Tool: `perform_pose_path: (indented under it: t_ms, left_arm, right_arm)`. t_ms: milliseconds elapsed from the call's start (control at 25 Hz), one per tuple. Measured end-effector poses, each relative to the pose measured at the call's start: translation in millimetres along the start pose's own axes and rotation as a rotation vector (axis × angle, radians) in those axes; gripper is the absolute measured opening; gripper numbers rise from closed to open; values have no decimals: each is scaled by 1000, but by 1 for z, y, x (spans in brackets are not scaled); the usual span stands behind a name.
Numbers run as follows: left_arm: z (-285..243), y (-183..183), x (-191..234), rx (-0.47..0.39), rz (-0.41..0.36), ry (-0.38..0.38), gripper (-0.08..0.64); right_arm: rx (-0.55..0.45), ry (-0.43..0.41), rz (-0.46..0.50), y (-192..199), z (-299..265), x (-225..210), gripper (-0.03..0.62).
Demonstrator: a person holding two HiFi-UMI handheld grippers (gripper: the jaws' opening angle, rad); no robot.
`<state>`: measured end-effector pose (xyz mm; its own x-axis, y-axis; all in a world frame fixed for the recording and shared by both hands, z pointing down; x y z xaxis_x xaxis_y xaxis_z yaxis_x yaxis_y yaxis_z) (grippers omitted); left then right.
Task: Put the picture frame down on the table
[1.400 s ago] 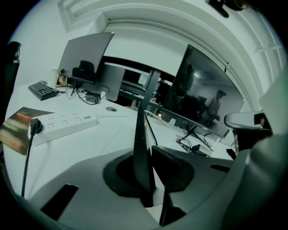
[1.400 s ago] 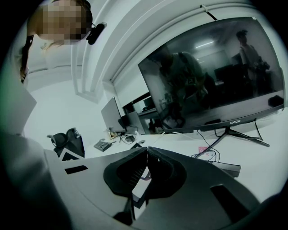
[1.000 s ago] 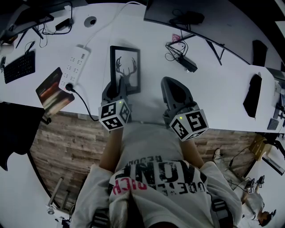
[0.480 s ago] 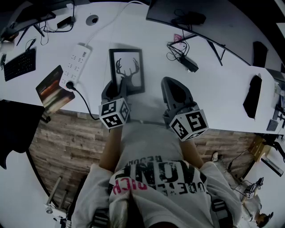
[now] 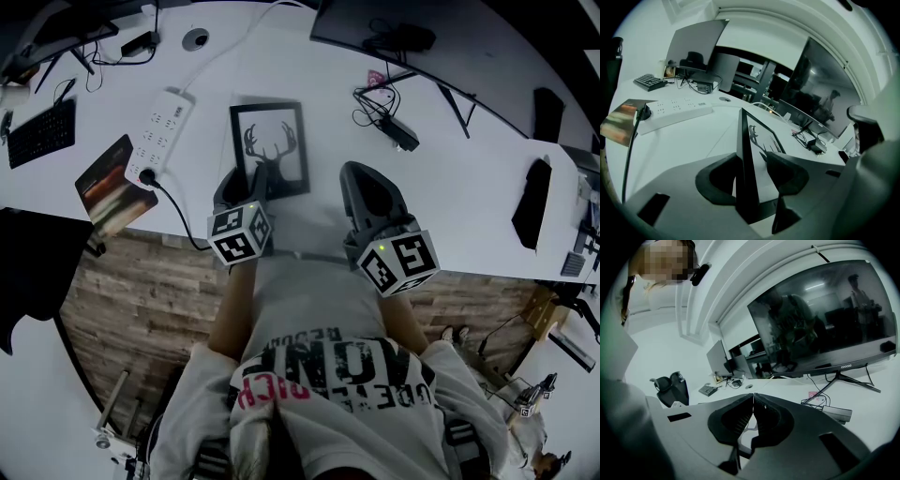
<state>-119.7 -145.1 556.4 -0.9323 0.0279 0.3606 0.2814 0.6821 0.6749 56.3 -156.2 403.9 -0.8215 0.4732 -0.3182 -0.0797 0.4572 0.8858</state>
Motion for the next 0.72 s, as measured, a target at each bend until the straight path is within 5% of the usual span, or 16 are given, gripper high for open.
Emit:
perform_pose_path:
  t_ms: [720]
  left_arm:
    - [-11,20,11,67,-22,-30,212]
  right_arm:
    - [1,7,-7,3,1,3,2]
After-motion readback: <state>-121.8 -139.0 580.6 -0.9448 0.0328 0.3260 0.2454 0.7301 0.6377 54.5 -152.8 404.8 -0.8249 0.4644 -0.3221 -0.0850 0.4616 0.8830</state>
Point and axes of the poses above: the fingertips, and each gripper's own axes: z backward along the fingers, x to its left, y out of its underside, the point moved 2 cm from there along z, backward along the fingers, and after that the axes turned 2 degrees about -y, right-handed, at the moved point
